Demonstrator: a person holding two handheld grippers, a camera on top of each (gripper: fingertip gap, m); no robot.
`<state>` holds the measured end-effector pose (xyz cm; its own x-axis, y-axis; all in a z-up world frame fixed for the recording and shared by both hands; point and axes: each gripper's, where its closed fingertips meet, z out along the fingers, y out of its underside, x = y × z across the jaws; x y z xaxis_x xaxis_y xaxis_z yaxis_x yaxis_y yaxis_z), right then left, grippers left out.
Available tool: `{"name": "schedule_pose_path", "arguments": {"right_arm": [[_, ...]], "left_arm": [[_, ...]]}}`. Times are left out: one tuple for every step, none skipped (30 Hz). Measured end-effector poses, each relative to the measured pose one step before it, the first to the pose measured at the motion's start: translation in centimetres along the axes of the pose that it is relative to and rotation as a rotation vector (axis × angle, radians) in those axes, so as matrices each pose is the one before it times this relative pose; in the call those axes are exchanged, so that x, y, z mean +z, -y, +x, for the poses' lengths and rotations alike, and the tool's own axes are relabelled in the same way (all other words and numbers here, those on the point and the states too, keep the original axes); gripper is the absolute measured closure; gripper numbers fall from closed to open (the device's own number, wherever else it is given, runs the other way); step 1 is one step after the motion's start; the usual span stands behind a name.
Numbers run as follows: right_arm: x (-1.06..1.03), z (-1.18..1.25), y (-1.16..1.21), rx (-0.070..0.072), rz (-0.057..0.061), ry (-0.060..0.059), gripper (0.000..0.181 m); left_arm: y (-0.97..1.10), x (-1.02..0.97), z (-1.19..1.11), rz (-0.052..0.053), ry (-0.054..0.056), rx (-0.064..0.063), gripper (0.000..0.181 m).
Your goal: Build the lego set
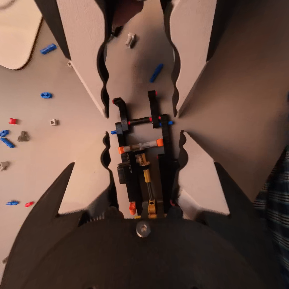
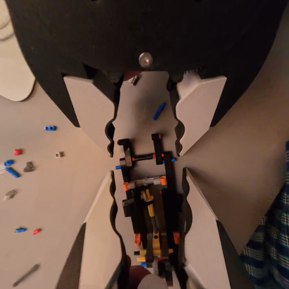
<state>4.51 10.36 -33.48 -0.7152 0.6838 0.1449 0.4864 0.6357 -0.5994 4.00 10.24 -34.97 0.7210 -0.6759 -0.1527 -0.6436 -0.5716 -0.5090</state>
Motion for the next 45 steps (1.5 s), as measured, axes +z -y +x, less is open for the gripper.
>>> {"name": "schedule_pose_path", "arguments": {"right_arm": [[0.195, -0.166, -0.076, -0.0083, -0.0175, 0.0228, 0.105], [0.14, -0.087, -0.044, -0.0038, -0.0141, 0.0218, 0.106], [0.14, -0.051, -0.056, -0.003, -0.0126, 0.0241, 0.111], [0.109, 0.082, 0.056, 0.0001, 0.0013, 0.0176, 0.116], [0.112, -0.018, -0.011, 0.0104, 0.0005, 0.0263, 0.116], [0.111, -0.014, -0.04, 0.0133, -0.0029, 0.0239, 0.116], [0.082, -0.007, 0.0, 0.0075, 0.004, 0.0189, 0.116], [0.062, -0.031, 0.057, 0.0072, 0.0138, 0.0164, 0.116], [0.023, 0.015, 0.021, -0.0045, 0.0096, 0.0044, 0.116], [0.003, 0.014, 0.014, 0.0001, 0.0061, 0.0009, 0.116], [-0.001, 0.002, 0.021, 0.0041, 0.0088, 0.0009, 0.116], [0.014, -0.001, 0.013, -0.0022, 0.0097, -0.0013, 0.117], [0.001, 0.009, 0.019, 0.0007, 0.007, -0.0012, 0.116], [0.003, -0.005, 0.008, 0.0022, 0.0041, -0.0022, 0.117], [0.008, 0.003, 0.008, 0.0015, 0.0062, -0.0016, 0.117], [0.005, 0.009, 0.016, -0.0002, 0.008, -0.0008, 0.117], [-0.006, 0.017, 0.007, 0.0012, 0.0086, -0.0007, 0.118], [0.0, -0.006, 0.007, 0.0023, 0.0041, -0.0001, 0.118], [-0.009, 0.015, 0.0, -0.0022, 0.002, 0.0003, 0.119], [-0.006, 0.052, -0.013, -0.0033, 0.0017, 0.0012, 0.12], [-0.018, 0.044, -0.004, -0.0033, 0.0002, 0.0014, 0.121], [0.001, 0.016, -0.005, -0.0033, -0.0012, -0.0004, 0.121], [-0.001, -0.012, 0.001, -0.0004, 0.0003, -0.0005, 0.121], [0.003, 0.0, 0.011, -0.0033, 0.0014, -0.0005, 0.121], [-0.003, 0.01, 0.007, -0.0022, 0.002, -0.0008, 0.122], [0.002, 0.002, 0.004, 0.002, 0.0031, -0.0005, 0.122], [-0.001, -0.003, 0.002, 0.0012, 0.0033, -0.0002, 0.122], [0.004, 0.002, 0.004, 0.0004, 0.0027, -0.0001, 0.122], [-0.002, 0.015, 0.009, 0.0001, 0.0019, 0.0002, 0.122], [0.0, 0.008, -0.006, -0.0017, 0.0015, 0.0001, 0.122], [0.003, -0.002, 0.009, -0.0043, 0.0036, -0.0006, 0.122], [-0.009, 0.009, 0.009, -0.0021, 0.0031, -0.0015, 0.123], [0.009, 0.012, -0.001, 0.0012, 0.0031, -0.0018, 0.123], [-0.004, 0.016, -0.003, -0.0002, 0.003, -0.0009, 0.123], [0.005, 0.016, 0.005, 0.0013, 0.0025, 0.0, 0.123], [-0.009, 0.019, 0.004, -0.0004, 0.0023, 0.0001, 0.124], [0.0, 0.01, -0.005, -0.0002, 0.0017, 0.0002, 0.124], [0.0, 0.004, 0.008, -0.001, 0.0013, 0.0001, 0.124], [-0.002, 0.007, 0.0, -0.0011, 0.0004, -0.0005, 0.124], [0.001, -0.016, -0.003, 0.0018, 0.0017, -0.001, 0.124], [0.004, 0.0, -0.001, 0.0034, 0.0039, -0.0011, 0.124], [0.006, 0.017, 0.01, 0.0125, 0.0055, -0.0024, 0.123], [0.01, 0.006, 0.022, 0.0137, 0.0017, -0.0053, 0.121], [0.01, 0.017, 0.01, 0.01, -0.0072, -0.0091, 0.12], [-0.065, 0.055, -0.038, 0.0049, -0.0116, -0.0121, 0.118]], "left_arm": [[-0.047, 0.013, 0.226, -0.0046, -0.0179, -0.0089, 0.098], [-0.043, 0.028, 0.271, -0.0049, -0.0218, -0.0114, 0.102], [0.023, 0.051, 0.088, -0.0005, -0.0109, -0.0074, 0.104], [0.03, 0.06, 0.006, 0.0027, -0.0094, -0.013, 0.104], [0.019, 0.059, 0.014, 0.0051, -0.0116, -0.0108, 0.105], [-0.006, 0.037, -0.027, 0.0054, -0.0079, -0.0078, 0.105], [0.01, -0.002, -0.107, 0.0122, -0.0014, -0.0063, 0.106], [-0.065, -0.032, -0.083, 0.0076, -0.0042, -0.0052, 0.108], [-0.118, -0.006, -0.041, 0.0031, -0.0129, -0.0195, 0.108], [-0.055, -0.017, -0.057, 0.0051, -0.0074, -0.0094, 0.11], [-0.003, -0.056, -0.109, 0.0035, 0.0012, 0.0012, 0.112], [0.009, -0.029, -0.049, -0.0002, -0.0002, 0.0022, 0.114], [-0.008, -0.026, -0.008, -0.0017, -0.0006, 0.0055, 0.114], [0.003, -0.031, 0.009, -0.0017, 0.0002, 0.0025, 0.114], [-0.008, -0.028, 0.007, -0.0009, 0.0, 0.0019, 0.114], [-0.015, -0.036, 0.0, 0.0011, 0.0003, 0.002, 0.114], [0.004, -0.035, -0.003, 0.0008, 0.0004, 0.0014, 0.114], [0.003, -0.022, 0.002, -0.0001, 0.0007, 0.0013, 0.114], [0.007, -0.031, -0.009, -0.0002, -0.0004, 0.0029, 0.115], [0.011, -0.027, -0.03, -0.0008, 0.001, 0.0032, 0.115], [0.032, -0.027, -0.02, -0.0001, 0.002, 0.0009, 0.115], [0.003, -0.026, 0.004, 0.002, 0.0004, 0.0004, 0.115], [-0.011, -0.033, 0.013, 0.0002, 0.0001, 0.0037, 0.116], [0.01, -0.032, 0.013, -0.0051, -0.0009, 0.0023, 0.117], [0.012, -0.028, 0.002, -0.0058, -0.0014, 0.0008, 0.117], [0.008, -0.028, 0.015, -0.0019, -0.0006, 0.002, 0.118], [0.011, -0.034, 0.005, 0.0022, 0.0002, 0.0025, 0.118], [0.01, -0.021, 0.011, 0.0013, -0.0004, 0.0041, 0.118], [0.014, -0.027, 0.001, 0.0003, -0.0004, 0.0014, 0.118], [-0.002, -0.032, 0.015, -0.003, -0.0003, 0.0024, 0.118], [0.003, -0.026, 0.009, -0.0043, -0.0012, 0.0032, 0.118], [0.003, -0.029, 0.011, -0.0031, -0.0009, 0.0032, 0.118], [0.003, -0.021, 0.001, -0.0005, -0.0009, 0.0015, 0.118], [0.016, -0.03, -0.006, 0.0026, 0.0001, 0.0024, 0.118], [0.009, -0.025, 0.0, 0.0038, 0.0008, 0.0013, 0.119], [0.013, -0.02, 0.006, 0.0018, 0.0002, 0.0026, 0.119], [0.014, -0.017, -0.001, 0.0006, 0.0003, 0.0004, 0.119], [0.001, -0.019, 0.011, -0.0024, -0.0004, 0.0012, 0.119], [0.004, -0.019, 0.01, -0.0022, -0.0005, 0.0036, 0.12], [0.015, -0.018, 0.018, 0.002, 0.0005, -0.0037, 0.119], [0.0, -0.011, 0.015, 0.0005, 0.0008, -0.0078, 0.119], [-0.009, -0.017, 0.011, 0.0015, -0.0011, -0.0096, 0.118], [-0.032, -0.034, 0.024, -0.004, -0.006, -0.0036, 0.117], [0.033, -0.023, -0.021, -0.0022, -0.0004, 0.0029, 0.116], [0.137, -0.025, -0.011, 0.0068, 0.0067, 0.0041, 0.116]]}}
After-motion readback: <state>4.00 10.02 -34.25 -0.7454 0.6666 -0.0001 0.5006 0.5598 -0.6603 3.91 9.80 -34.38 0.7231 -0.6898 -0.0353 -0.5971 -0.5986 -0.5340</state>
